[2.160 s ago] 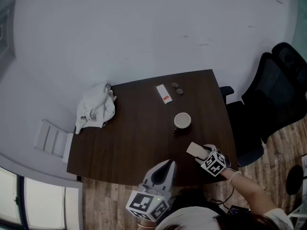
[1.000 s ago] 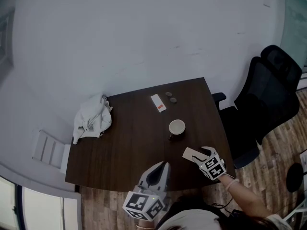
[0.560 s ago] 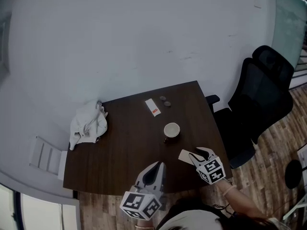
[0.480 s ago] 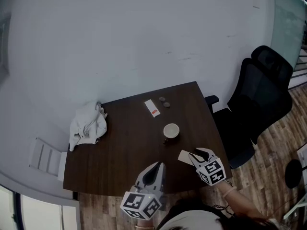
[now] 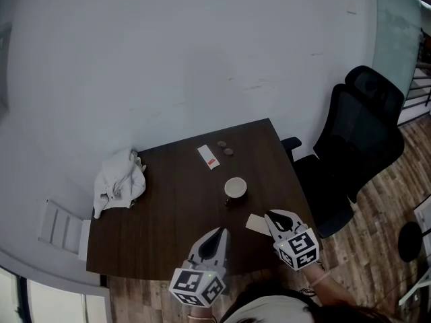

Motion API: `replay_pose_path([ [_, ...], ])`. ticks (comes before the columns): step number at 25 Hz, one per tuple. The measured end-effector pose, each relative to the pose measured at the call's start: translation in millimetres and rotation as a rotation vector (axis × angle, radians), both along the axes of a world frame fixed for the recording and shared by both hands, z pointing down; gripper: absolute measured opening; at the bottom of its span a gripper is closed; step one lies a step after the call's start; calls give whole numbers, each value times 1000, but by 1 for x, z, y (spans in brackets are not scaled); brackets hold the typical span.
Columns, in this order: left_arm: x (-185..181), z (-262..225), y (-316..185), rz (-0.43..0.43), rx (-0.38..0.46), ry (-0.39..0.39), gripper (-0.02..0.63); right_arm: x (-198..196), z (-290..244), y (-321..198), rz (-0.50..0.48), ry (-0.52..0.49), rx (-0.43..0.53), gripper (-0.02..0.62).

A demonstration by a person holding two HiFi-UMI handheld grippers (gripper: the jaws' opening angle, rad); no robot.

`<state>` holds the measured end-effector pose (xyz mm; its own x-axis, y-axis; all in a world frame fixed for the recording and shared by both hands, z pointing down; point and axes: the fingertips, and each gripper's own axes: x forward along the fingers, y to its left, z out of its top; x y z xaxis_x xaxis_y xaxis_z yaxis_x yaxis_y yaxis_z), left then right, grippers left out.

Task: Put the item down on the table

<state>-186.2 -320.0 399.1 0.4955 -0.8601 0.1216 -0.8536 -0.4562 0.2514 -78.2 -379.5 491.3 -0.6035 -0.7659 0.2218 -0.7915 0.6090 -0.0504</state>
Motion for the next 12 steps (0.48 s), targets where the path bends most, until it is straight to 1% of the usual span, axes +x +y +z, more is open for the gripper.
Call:
replay_pose_path([
  [2, 2, 0, -1, 8, 3, -5, 18, 0, -9, 3, 2, -4, 18, 9],
  [7, 5, -4, -3, 11, 5, -10, 18, 5, -27, 6, 8, 6, 53, 8],
  [12, 8, -5, -6, 19, 11, -18, 18, 10, -41, 11, 18, -21, 54, 8],
])
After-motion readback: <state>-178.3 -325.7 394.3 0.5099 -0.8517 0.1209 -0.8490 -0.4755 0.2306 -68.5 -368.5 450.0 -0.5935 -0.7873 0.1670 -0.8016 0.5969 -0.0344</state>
